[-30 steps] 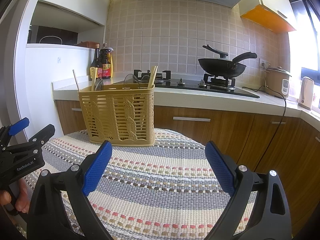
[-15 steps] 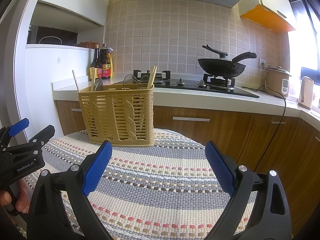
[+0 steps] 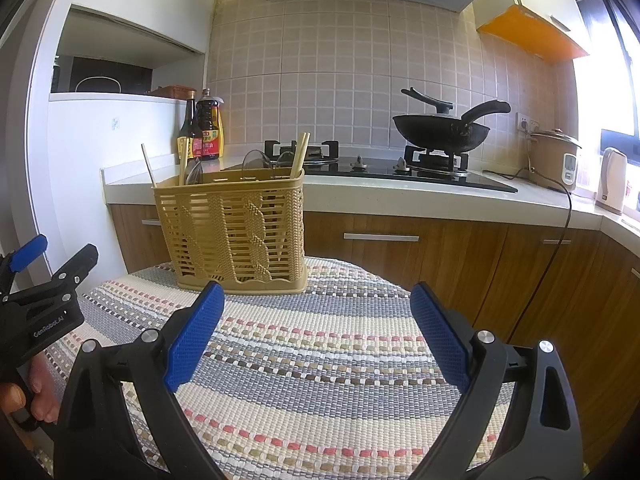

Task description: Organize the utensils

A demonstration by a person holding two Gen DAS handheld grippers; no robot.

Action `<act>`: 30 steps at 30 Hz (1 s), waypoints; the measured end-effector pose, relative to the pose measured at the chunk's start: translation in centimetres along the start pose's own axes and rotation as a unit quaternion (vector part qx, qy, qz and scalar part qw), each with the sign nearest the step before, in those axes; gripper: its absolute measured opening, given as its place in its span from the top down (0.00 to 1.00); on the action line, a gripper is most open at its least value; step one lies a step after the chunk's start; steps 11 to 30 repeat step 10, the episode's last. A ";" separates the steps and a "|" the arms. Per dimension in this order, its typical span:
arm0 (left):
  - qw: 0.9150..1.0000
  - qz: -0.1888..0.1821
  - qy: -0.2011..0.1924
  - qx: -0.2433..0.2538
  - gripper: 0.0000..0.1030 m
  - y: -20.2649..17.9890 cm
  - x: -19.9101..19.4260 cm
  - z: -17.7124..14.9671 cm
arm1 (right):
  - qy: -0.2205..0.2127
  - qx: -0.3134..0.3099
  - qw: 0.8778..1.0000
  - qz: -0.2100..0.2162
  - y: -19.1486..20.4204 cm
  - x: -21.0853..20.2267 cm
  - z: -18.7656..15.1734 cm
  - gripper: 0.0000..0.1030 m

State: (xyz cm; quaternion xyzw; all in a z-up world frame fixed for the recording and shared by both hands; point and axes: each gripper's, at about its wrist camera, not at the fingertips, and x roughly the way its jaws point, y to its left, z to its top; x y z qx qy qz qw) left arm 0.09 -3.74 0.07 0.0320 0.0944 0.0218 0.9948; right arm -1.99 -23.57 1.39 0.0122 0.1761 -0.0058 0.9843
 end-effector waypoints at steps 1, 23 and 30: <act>1.000 -0.001 -0.001 0.000 0.08 0.0 0.0 0.0 | 0.000 0.000 1.000 0.000 0.0 0.0 0.0 0.13; 0.999 -0.025 0.030 -0.015 0.07 0.3 0.9 0.0 | 0.000 0.002 1.000 -0.001 0.0 -0.1 0.0 0.13; 0.999 -0.025 0.030 -0.015 0.07 0.3 0.9 0.0 | 0.000 0.002 1.000 -0.001 0.0 -0.1 0.0 0.13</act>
